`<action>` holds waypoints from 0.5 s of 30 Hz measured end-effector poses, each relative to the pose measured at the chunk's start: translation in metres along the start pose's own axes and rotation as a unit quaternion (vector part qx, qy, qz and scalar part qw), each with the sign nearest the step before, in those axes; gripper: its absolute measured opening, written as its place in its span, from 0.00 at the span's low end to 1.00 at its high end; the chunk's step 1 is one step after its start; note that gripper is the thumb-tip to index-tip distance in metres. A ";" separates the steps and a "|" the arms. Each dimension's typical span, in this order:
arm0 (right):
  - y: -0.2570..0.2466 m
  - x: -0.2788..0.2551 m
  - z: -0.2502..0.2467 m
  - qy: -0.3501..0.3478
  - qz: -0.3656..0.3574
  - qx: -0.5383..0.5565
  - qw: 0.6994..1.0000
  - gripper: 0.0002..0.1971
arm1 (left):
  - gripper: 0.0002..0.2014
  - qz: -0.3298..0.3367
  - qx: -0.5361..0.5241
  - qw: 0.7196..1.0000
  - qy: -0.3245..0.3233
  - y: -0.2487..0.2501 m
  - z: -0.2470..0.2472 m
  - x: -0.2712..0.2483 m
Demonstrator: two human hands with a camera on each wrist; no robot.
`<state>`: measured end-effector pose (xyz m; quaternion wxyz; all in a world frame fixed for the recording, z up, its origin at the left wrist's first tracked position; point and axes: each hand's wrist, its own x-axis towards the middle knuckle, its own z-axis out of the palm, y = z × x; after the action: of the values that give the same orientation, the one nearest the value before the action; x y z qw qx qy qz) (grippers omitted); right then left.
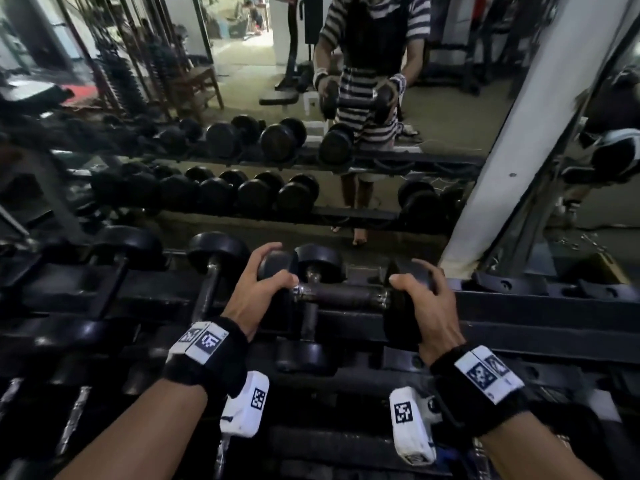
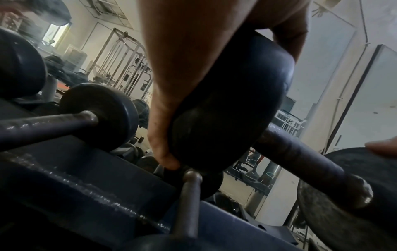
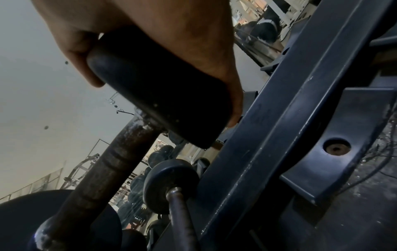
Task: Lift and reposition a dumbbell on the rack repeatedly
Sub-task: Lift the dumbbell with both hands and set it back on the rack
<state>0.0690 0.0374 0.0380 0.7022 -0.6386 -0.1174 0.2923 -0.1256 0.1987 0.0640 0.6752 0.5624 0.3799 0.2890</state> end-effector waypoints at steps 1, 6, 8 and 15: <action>0.002 0.004 0.000 -0.006 0.005 0.000 1.000 0.25 | 0.29 -0.004 -0.005 1.000 0.004 -0.003 0.000 0.003; 0.018 0.019 0.006 -0.003 0.038 0.000 0.999 0.26 | 0.26 -0.031 -0.012 0.999 0.004 -0.017 -0.003 0.014; 0.024 0.024 0.009 -0.011 0.053 -0.002 0.999 0.23 | 0.26 -0.046 -0.012 0.999 0.013 -0.024 -0.007 0.019; 0.050 0.039 0.045 0.011 0.075 -0.017 0.997 0.21 | 0.28 -0.089 -0.020 0.995 0.037 -0.042 -0.034 0.050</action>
<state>0.0631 0.0968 -0.0118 0.6688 -0.6605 -0.0660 0.3348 -0.1283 0.2499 0.0112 0.6944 0.5020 0.4474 0.2562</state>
